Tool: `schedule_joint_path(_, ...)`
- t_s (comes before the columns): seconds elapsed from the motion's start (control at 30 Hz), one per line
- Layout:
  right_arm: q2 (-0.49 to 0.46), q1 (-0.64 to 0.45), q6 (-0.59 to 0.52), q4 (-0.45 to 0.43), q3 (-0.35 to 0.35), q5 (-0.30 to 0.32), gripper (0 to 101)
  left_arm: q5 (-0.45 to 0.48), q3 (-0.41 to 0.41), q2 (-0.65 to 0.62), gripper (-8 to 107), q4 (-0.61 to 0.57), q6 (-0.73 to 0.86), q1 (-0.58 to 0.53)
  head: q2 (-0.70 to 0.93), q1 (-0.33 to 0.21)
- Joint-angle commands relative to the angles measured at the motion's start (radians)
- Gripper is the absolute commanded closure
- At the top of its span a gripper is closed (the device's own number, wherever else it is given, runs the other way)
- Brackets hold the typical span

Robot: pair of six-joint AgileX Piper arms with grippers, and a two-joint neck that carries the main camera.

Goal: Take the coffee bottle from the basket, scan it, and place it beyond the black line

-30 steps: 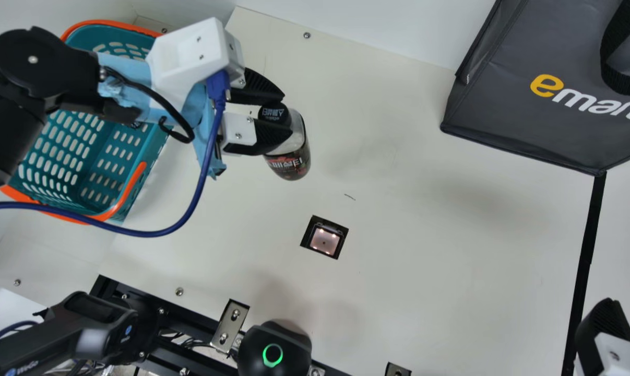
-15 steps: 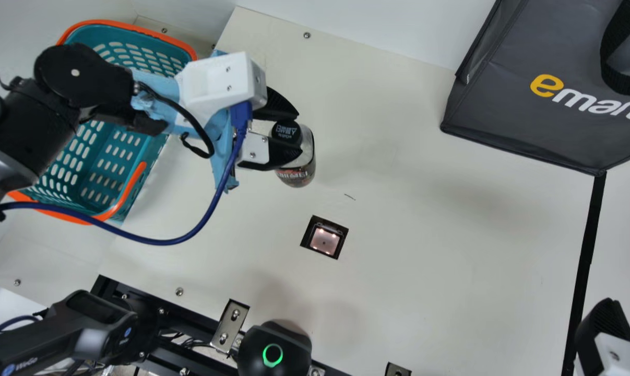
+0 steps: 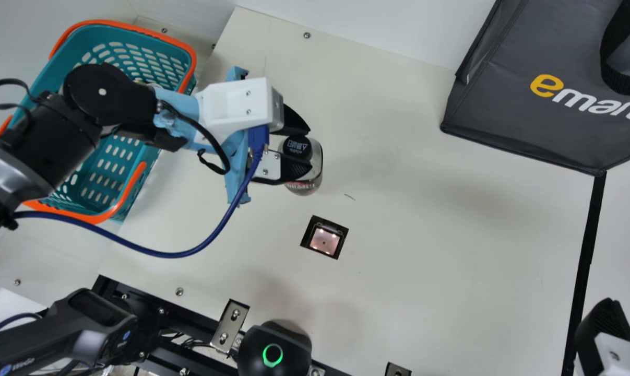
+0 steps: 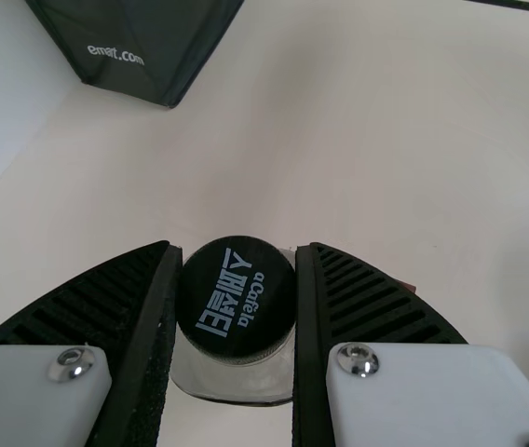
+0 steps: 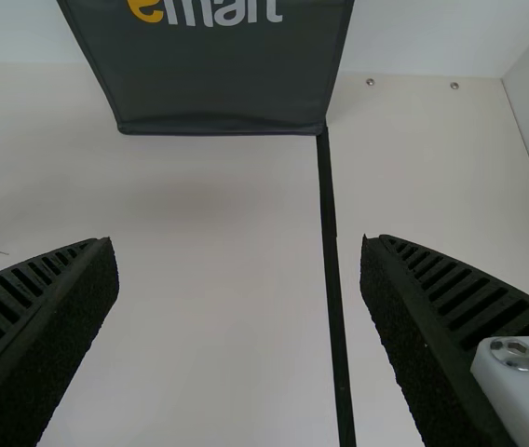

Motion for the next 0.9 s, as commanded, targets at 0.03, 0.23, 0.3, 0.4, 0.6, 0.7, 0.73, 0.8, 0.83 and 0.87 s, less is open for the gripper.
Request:
schedule_joint_path(0.03, 0.000, 0.000, 0.000, 0.000, 0.000, 0.000, 10, -0.013, 0.008, -0.001, 89, 0.003, 0.002, -0.012, 0.002, -0.015)
schedule_joint_path(0.23, 0.000, 0.000, 0.000, 0.000, 0.000, 0.000, 10, -0.044, 0.034, -0.001, 89, 0.003, 0.006, -0.035, 0.002, -0.015)
schedule_joint_path(0.3, 0.000, 0.000, 0.000, 0.000, 0.000, 0.000, 10, -0.055, 0.043, 0.000, 89, 0.000, 0.009, -0.040, 0.002, -0.015)
schedule_joint_path(0.4, 0.000, 0.000, 0.000, 0.000, 0.000, 0.000, 10, -0.076, 0.056, 0.002, 89, -0.008, 0.014, -0.047, 0.002, -0.015)
schedule_joint_path(0.6, 0.000, 0.000, 0.000, 0.000, 0.000, 0.000, 10, -0.138, 0.081, 0.011, 89, -0.043, 0.008, -0.054, 0.002, -0.015)
schedule_joint_path(0.7, 0.000, 0.000, 0.000, 0.000, 0.000, 0.000, 10, -0.162, 0.092, 0.016, 89, -0.058, 0.005, -0.056, 0.002, -0.015)
schedule_joint_path(0.73, 0.000, 0.000, 0.000, 0.000, 0.000, 0.000, 10, -0.168, 0.094, 0.017, 89, -0.063, 0.005, -0.056, 0.002, -0.015)
schedule_joint_path(0.8, 0.000, 0.000, 0.000, 0.000, 0.000, 0.000, 10, -0.177, 0.101, 0.019, 89, -0.072, 0.008, -0.056, 0.002, -0.015)
schedule_joint_path(0.83, 0.000, 0.000, 0.000, 0.000, 0.000, 0.000, 10, -0.178, 0.104, 0.021, 89, -0.077, 0.010, -0.056, 0.002, -0.015)
schedule_joint_path(0.87, 0.000, 0.000, 0.000, 0.000, 0.000, 0.000, 10, -0.177, 0.107, 0.021, 89, -0.081, 0.012, -0.055, 0.002, -0.015)
